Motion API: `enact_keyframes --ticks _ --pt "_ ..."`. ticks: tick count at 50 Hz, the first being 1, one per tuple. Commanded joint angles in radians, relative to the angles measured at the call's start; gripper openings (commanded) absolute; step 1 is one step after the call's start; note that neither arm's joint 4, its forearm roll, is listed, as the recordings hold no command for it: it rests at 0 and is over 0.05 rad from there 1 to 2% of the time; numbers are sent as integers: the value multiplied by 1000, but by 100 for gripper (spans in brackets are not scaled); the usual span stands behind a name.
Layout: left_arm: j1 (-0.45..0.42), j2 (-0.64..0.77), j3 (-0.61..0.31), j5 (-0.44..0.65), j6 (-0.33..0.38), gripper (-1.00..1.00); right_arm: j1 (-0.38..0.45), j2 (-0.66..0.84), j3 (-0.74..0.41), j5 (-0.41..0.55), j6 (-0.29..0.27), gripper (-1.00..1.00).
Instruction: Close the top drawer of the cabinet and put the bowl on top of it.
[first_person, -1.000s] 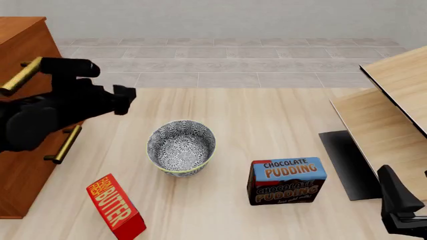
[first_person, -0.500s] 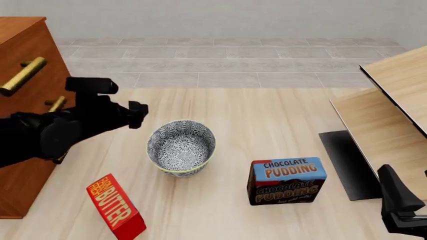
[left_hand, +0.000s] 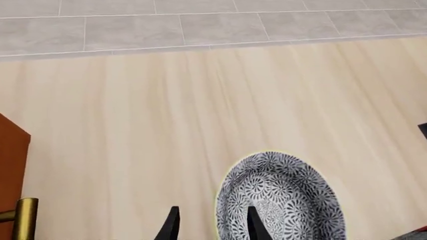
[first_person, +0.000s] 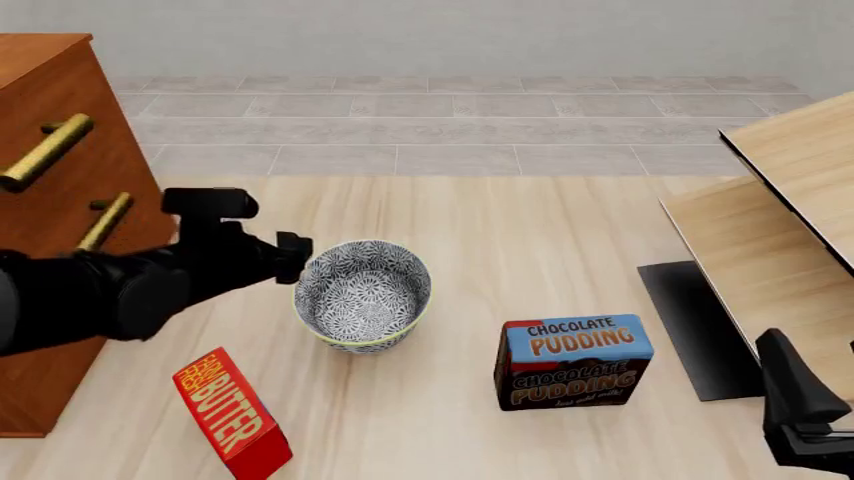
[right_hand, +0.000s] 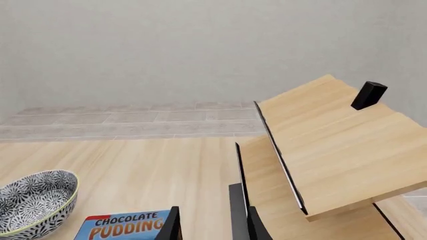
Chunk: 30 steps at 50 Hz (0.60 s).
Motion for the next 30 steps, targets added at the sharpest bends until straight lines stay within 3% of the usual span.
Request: enact_keyframes --ticks 1,30 --pt "-14 41 15 -32 -19 100 1 -3 0 4 -1 100" --pt "-28 150 28 -129 -61 100 3 -9 0 5 -5 100"
